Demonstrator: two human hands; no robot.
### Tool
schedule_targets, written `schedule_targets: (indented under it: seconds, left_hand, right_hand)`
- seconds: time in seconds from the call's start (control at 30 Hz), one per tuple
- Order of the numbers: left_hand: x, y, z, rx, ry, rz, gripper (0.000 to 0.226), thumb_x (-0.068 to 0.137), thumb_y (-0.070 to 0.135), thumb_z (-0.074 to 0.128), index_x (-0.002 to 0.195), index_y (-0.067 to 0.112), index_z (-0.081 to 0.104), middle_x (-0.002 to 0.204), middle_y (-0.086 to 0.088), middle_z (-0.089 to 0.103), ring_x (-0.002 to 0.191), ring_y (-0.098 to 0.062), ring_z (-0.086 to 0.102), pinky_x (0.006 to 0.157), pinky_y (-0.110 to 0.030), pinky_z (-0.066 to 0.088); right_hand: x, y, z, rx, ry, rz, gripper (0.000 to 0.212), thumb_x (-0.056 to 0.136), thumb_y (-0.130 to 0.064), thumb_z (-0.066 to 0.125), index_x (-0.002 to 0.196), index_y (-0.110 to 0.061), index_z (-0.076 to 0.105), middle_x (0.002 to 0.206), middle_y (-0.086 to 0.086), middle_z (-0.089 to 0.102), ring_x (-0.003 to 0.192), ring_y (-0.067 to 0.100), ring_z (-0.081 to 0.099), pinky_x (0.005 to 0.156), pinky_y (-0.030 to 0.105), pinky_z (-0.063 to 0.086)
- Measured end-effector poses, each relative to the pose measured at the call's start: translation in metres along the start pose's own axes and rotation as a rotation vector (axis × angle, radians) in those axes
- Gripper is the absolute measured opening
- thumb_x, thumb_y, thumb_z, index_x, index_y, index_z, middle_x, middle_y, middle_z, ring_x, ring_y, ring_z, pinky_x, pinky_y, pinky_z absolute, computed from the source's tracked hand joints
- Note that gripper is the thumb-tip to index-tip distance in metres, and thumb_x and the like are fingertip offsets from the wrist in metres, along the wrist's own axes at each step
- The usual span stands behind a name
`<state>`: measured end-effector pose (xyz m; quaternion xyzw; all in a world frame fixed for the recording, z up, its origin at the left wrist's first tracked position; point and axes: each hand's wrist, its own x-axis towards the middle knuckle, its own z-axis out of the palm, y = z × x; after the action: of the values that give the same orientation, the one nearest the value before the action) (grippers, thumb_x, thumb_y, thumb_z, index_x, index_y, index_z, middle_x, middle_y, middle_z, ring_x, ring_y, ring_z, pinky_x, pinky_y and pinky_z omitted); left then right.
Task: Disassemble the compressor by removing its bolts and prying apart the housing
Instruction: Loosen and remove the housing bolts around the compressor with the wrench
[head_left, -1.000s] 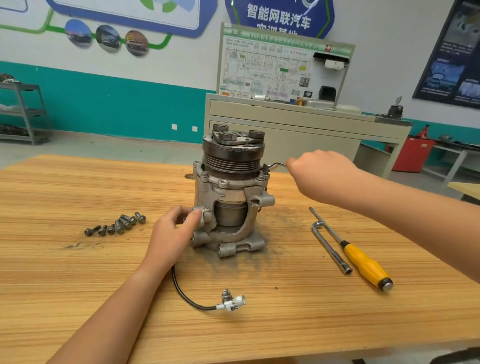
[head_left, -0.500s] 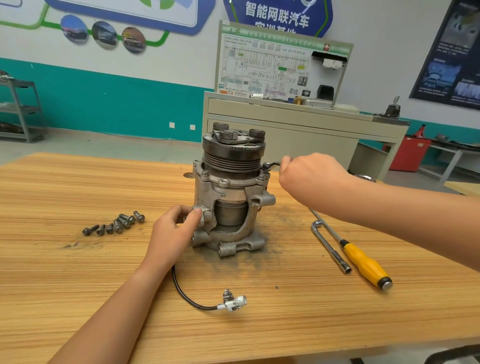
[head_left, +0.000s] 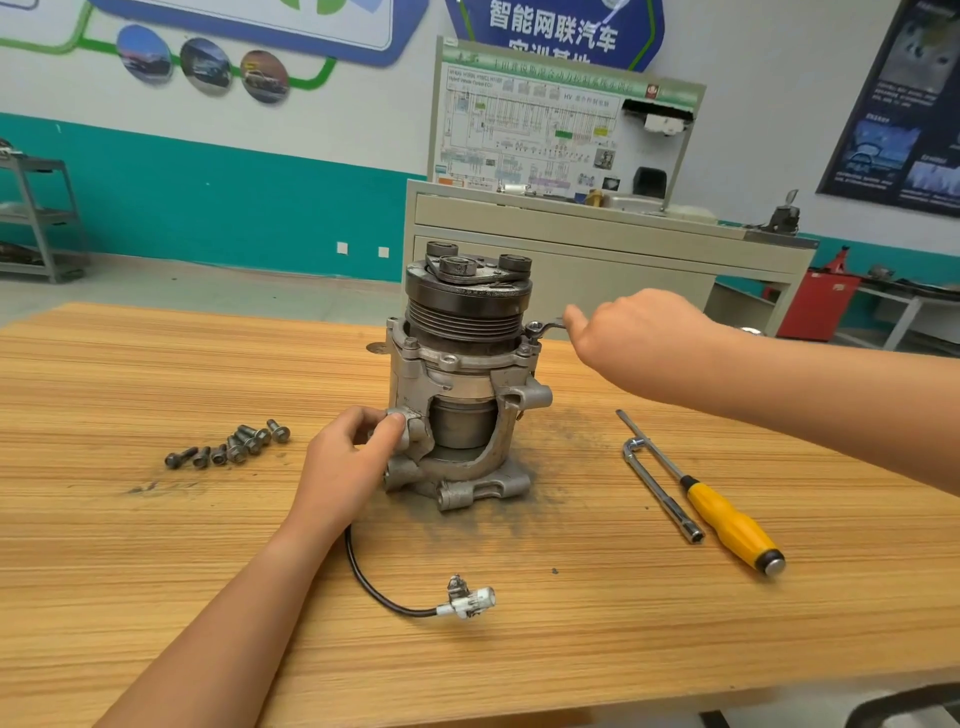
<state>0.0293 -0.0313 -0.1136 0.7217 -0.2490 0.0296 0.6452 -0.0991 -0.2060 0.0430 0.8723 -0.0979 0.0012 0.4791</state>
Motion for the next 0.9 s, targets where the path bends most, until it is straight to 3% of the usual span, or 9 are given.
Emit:
schedule_targets:
  seconds: [0.3, 0.4, 0.47, 0.57, 0.63, 0.9]
  left_hand:
    - [-0.002, 0.001, 0.000, 0.017, 0.003, -0.004, 0.018, 0.091, 0.029, 0.054, 0.082, 0.017, 0.065, 0.087, 0.000, 0.068, 0.089, -0.015, 0.061, 0.067, -0.016, 0.041]
    - [-0.001, 0.001, 0.000, 0.015, 0.004, -0.015, 0.020, 0.090, 0.029, 0.055, 0.083, 0.014, 0.065, 0.089, -0.005, 0.068, 0.091, -0.019, 0.061, 0.070, -0.019, 0.041]
    - [-0.001, 0.000, 0.000, 0.010, 0.005, -0.019, 0.021, 0.090, 0.029, 0.055, 0.083, 0.013, 0.065, 0.090, -0.007, 0.068, 0.091, -0.021, 0.061, 0.071, -0.020, 0.041]
    - [-0.001, 0.000, 0.000, 0.015, 0.005, -0.026, 0.022, 0.090, 0.031, 0.055, 0.083, 0.013, 0.066, 0.089, -0.006, 0.068, 0.091, -0.020, 0.061, 0.070, -0.020, 0.041]
    - [0.000, 0.000, 0.000, 0.015, 0.006, -0.027, 0.022, 0.090, 0.032, 0.055, 0.083, 0.014, 0.066, 0.089, -0.005, 0.068, 0.090, -0.019, 0.061, 0.070, -0.021, 0.041]
    - [0.000, 0.000, 0.001, 0.039, 0.025, -0.020, 0.021, 0.089, 0.030, 0.056, 0.077, 0.015, 0.064, 0.085, -0.003, 0.068, 0.081, -0.012, 0.059, 0.065, -0.019, 0.040]
  right_hand:
    - [-0.003, -0.017, -0.022, 0.176, -0.073, 0.076, 0.027, 0.089, 0.004, 0.047, 0.114, -0.002, 0.051, 0.060, 0.004, 0.029, 0.048, 0.018, 0.029, 0.041, 0.026, 0.025]
    - [-0.003, -0.027, -0.019, 0.231, -0.088, 0.125, 0.036, 0.089, 0.004, 0.049, 0.125, 0.002, 0.045, 0.062, 0.004, 0.026, 0.059, 0.023, 0.034, 0.048, 0.028, 0.033]
    - [-0.003, -0.026, -0.015, 0.229, -0.062, 0.143, 0.043, 0.089, 0.005, 0.047, 0.131, 0.004, 0.040, 0.062, 0.004, 0.030, 0.061, 0.023, 0.035, 0.043, 0.028, 0.029]
    - [-0.005, -0.018, 0.004, 0.214, 0.006, 0.150, 0.062, 0.088, 0.007, 0.044, 0.143, 0.005, 0.013, 0.063, 0.011, 0.037, 0.057, 0.023, 0.039, 0.038, 0.029, 0.024]
    - [-0.005, -0.016, 0.014, 0.216, 0.029, 0.139, 0.069, 0.088, 0.007, 0.044, 0.145, 0.001, 0.005, 0.062, 0.007, 0.034, 0.058, 0.023, 0.042, 0.038, 0.030, 0.026]
    - [-0.004, -0.010, 0.019, 0.129, 0.053, 0.093, 0.072, 0.088, 0.006, 0.047, 0.145, -0.001, 0.004, 0.062, 0.007, 0.034, 0.046, 0.019, 0.035, 0.035, 0.029, 0.027]
